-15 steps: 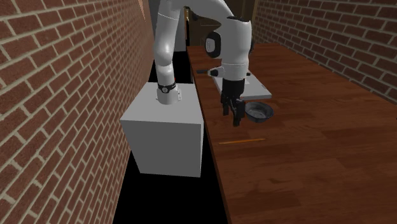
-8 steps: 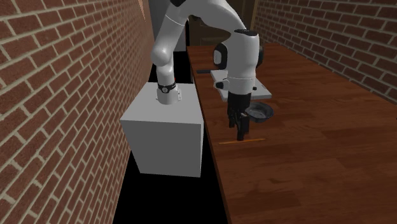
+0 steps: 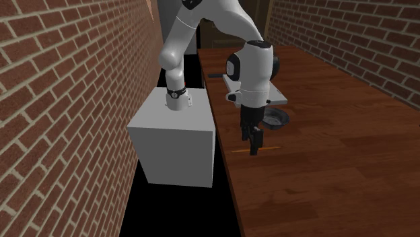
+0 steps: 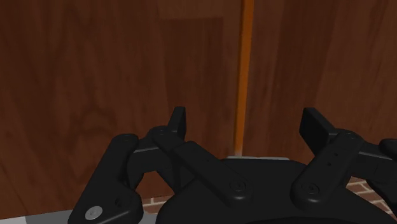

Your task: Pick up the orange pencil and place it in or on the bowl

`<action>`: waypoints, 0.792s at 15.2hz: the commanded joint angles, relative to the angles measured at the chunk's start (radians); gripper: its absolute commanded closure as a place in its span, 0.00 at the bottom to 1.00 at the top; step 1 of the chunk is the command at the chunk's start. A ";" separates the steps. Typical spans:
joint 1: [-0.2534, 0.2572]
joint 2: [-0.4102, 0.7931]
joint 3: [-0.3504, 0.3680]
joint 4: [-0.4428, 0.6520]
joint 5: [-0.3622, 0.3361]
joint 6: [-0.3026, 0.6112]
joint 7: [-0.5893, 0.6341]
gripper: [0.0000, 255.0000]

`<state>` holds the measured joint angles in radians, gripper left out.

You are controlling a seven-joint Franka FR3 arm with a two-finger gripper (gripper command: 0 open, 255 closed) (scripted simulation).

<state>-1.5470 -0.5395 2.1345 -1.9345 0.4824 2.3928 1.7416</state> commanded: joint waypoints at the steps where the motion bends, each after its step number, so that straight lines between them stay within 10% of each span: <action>1: 0.000 0.000 0.001 0.000 0.001 0.001 0.000 0.00; 3: 0.000 0.000 0.001 0.000 0.000 0.000 0.000 0.00; 4: 0.000 0.000 0.001 0.000 0.000 0.000 0.000 1.00; 12: -0.001 -0.001 0.001 0.001 0.001 0.000 0.000 1.00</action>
<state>-1.5473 -0.5394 2.1349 -1.9333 0.4829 2.3926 1.7416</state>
